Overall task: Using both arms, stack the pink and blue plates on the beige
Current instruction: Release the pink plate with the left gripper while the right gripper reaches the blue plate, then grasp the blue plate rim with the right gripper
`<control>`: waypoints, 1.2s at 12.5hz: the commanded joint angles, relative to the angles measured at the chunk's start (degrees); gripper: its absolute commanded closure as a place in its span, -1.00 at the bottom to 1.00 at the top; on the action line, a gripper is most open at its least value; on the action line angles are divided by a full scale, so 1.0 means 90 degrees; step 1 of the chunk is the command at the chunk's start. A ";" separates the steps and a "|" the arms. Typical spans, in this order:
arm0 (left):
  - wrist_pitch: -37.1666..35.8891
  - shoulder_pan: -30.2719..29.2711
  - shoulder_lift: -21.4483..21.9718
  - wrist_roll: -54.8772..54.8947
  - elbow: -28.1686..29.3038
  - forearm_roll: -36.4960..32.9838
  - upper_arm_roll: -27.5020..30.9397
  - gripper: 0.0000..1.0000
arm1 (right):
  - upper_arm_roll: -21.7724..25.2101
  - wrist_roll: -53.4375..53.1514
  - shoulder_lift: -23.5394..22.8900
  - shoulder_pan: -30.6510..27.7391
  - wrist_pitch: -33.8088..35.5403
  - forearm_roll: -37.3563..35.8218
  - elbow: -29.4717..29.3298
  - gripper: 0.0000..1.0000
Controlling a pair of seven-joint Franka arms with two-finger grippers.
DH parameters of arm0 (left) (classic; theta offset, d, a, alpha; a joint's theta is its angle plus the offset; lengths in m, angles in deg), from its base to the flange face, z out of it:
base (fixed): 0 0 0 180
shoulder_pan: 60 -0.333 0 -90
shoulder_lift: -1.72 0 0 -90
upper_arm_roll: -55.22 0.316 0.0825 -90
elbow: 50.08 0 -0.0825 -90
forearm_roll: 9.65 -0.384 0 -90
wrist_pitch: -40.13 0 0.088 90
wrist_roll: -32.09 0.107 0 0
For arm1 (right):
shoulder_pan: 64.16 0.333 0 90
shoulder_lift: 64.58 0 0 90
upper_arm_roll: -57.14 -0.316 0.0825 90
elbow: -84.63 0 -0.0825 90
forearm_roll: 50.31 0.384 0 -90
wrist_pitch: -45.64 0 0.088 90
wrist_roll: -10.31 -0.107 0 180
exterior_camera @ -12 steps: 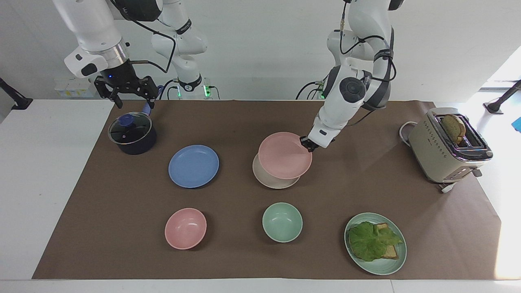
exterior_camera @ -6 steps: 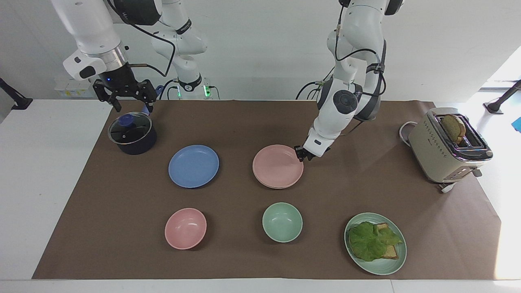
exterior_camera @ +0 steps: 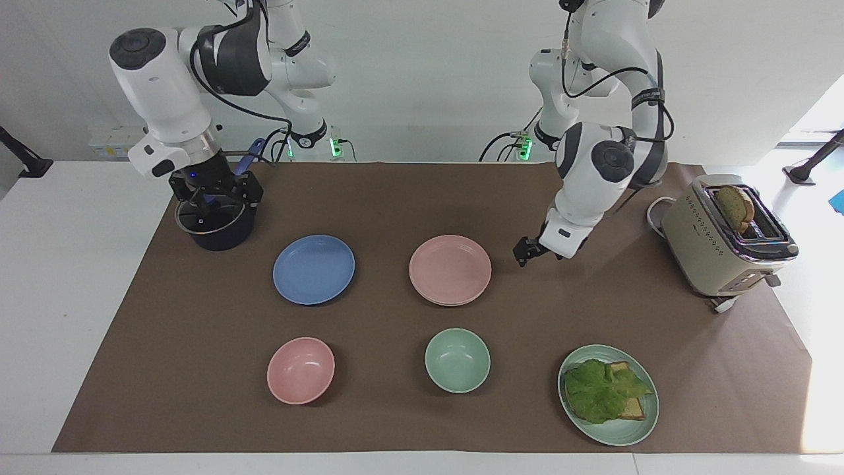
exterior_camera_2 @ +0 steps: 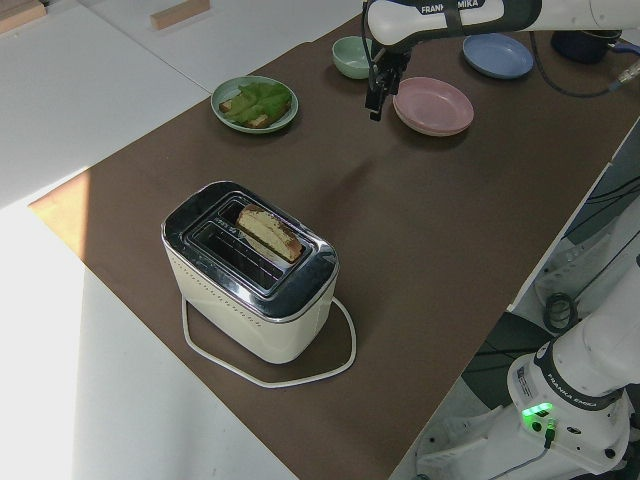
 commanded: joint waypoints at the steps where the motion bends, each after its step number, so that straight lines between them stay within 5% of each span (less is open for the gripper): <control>1: -0.0308 -0.0311 0.0248 0.0623 -0.0180 -0.0553 -0.0003 -1.00 | -0.0061 0.0168 -0.0568 -0.0049 -0.0727 0.0053 0.0177 -1.00; 5: -0.1039 -0.0945 0.0649 0.2418 -0.1027 -0.0878 -0.0003 -1.00 | -0.0071 0.0558 -0.1380 -0.0020 -0.1948 0.0421 0.0508 -1.00; 8: -0.1966 -0.1005 0.0824 0.2500 -0.1752 -0.0869 0.0017 -1.00 | -0.0081 0.0949 -0.1586 -0.0029 -0.2622 0.0599 0.1122 -1.00; 10: -0.2105 -0.1034 0.1185 0.2471 -0.1743 -0.0820 0.0036 -1.00 | -0.0100 0.1125 -0.1558 -0.0010 -0.3004 0.0891 0.1591 -0.81; 12: -0.2096 -0.1083 0.1284 0.2470 -0.1743 -0.0820 0.0017 -1.00 | -0.0110 0.1261 -0.1547 -0.0010 -0.2966 0.0892 0.1613 -0.27; 14: -0.2125 -0.1219 0.1284 0.2470 -0.1733 -0.0820 0.0017 -1.00 | -0.0110 0.1341 -0.1538 -0.0019 -0.2918 0.0912 0.1613 0.91; 15: -0.2125 -0.1239 0.1284 0.2461 -0.1733 -0.0820 0.0017 -1.00 | -0.0120 0.1340 -0.1538 -0.0010 -0.2869 0.0980 0.1603 1.00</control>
